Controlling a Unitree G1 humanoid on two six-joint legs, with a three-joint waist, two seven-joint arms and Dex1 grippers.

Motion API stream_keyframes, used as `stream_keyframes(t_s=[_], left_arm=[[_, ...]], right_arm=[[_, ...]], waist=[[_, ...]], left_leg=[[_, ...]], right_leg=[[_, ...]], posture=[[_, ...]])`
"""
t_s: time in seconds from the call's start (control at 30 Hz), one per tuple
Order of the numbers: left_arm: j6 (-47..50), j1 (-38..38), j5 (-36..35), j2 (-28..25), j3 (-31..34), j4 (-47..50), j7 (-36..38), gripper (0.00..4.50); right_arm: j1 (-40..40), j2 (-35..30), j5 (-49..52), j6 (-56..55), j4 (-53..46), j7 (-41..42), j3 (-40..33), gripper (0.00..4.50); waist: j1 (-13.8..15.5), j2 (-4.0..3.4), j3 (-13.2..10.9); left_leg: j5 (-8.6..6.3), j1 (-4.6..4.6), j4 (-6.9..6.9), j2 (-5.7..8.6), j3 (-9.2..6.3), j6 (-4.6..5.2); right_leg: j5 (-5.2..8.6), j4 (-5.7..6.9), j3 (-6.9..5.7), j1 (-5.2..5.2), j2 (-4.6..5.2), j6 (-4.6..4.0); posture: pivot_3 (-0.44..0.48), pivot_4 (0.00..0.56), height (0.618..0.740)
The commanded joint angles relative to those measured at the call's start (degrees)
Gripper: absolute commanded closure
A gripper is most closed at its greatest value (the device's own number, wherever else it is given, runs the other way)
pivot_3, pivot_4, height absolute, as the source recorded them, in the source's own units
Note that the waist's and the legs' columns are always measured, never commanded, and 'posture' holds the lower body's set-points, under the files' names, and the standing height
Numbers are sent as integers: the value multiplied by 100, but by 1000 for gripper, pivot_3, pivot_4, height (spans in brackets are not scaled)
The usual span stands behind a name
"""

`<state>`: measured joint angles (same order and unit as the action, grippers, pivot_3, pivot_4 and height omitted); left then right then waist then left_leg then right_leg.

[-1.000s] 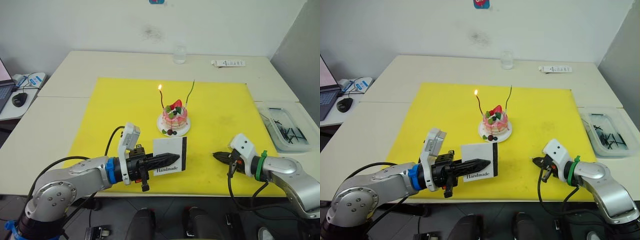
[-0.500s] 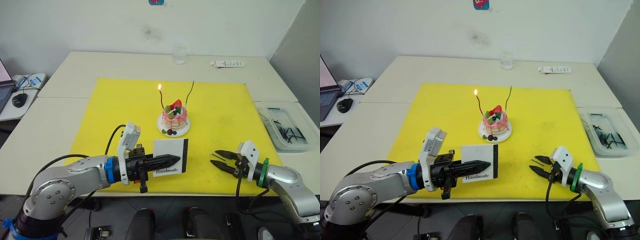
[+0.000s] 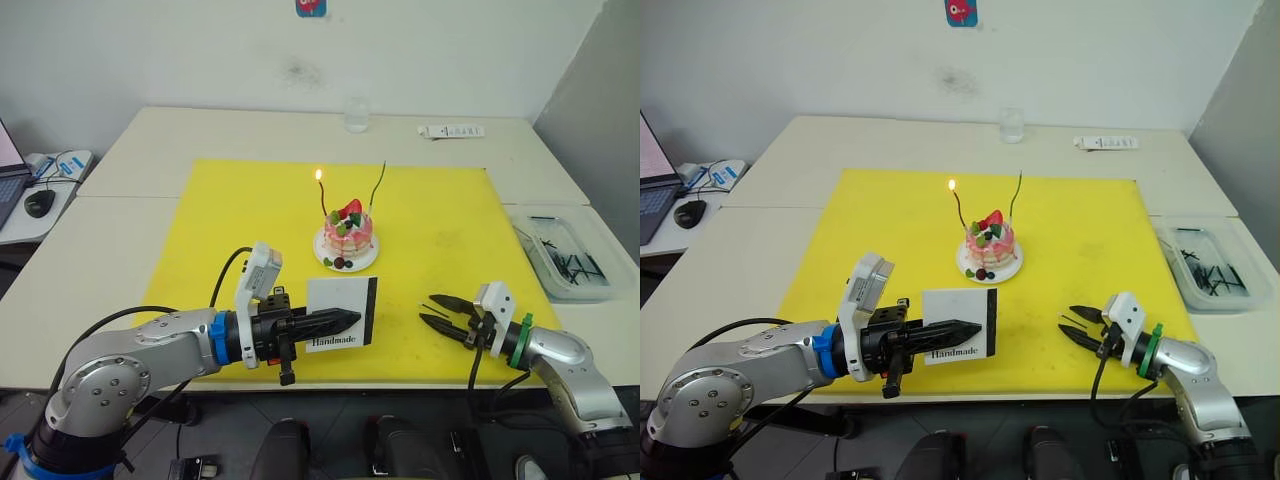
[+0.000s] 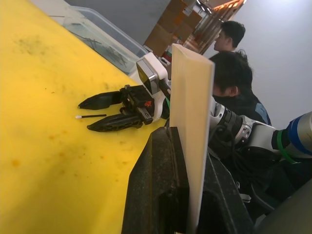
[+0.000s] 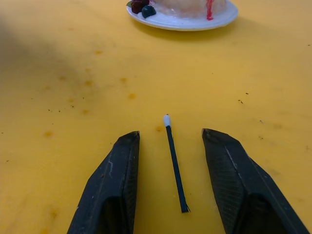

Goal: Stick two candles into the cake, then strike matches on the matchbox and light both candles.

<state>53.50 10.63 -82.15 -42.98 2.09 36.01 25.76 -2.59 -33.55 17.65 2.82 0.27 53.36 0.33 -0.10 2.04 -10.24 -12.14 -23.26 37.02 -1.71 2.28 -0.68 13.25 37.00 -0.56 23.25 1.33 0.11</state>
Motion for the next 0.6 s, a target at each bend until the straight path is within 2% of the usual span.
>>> stream_keyframes(t_s=[0.03,0.17,0.27,0.33,0.37,0.6], left_arm=[[5,65,-97,-51,71,77,91,4500],[-8,59,-86,-2,28,98,61,4500],[-8,57,-92,6,25,95,67,4500],[-8,59,-84,6,24,86,77,4500],[-10,62,-83,10,22,85,77,4500],[-21,39,-68,36,11,103,71,4500]], right_arm=[[-72,-153,-48,181,-79,20,-56,2418],[-139,-269,-84,362,-157,78,10,2418],[-153,-309,-3,504,-326,149,29,3287],[-163,-291,13,566,-369,163,29,4097],[-175,-267,-4,566,-368,159,43,4350],[-259,-188,-76,530,-289,132,71,4350]], waist=[[0,0,0],[2,0,0],[3,0,0],[3,0,0],[3,0,0],[1,-1,-1]], left_leg=[[0,1,0,0,-2,0],[0,0,-2,0,-4,0],[0,0,-2,1,-2,0],[0,-1,-7,1,-1,0],[0,-1,-9,1,-1,-1],[-1,-1,-15,-2,-4,-1]], right_leg=[[0,0,0,0,0,0],[0,2,0,0,0,-1],[0,1,1,-2,0,-1],[0,0,0,-1,0,-2],[2,0,-1,-1,0,-4],[8,1,-4,1,-3,-14]], posture=[[0,150,740],[0,150,740],[0,150,740],[0,150,740],[0,150,740],[0,150,740]])
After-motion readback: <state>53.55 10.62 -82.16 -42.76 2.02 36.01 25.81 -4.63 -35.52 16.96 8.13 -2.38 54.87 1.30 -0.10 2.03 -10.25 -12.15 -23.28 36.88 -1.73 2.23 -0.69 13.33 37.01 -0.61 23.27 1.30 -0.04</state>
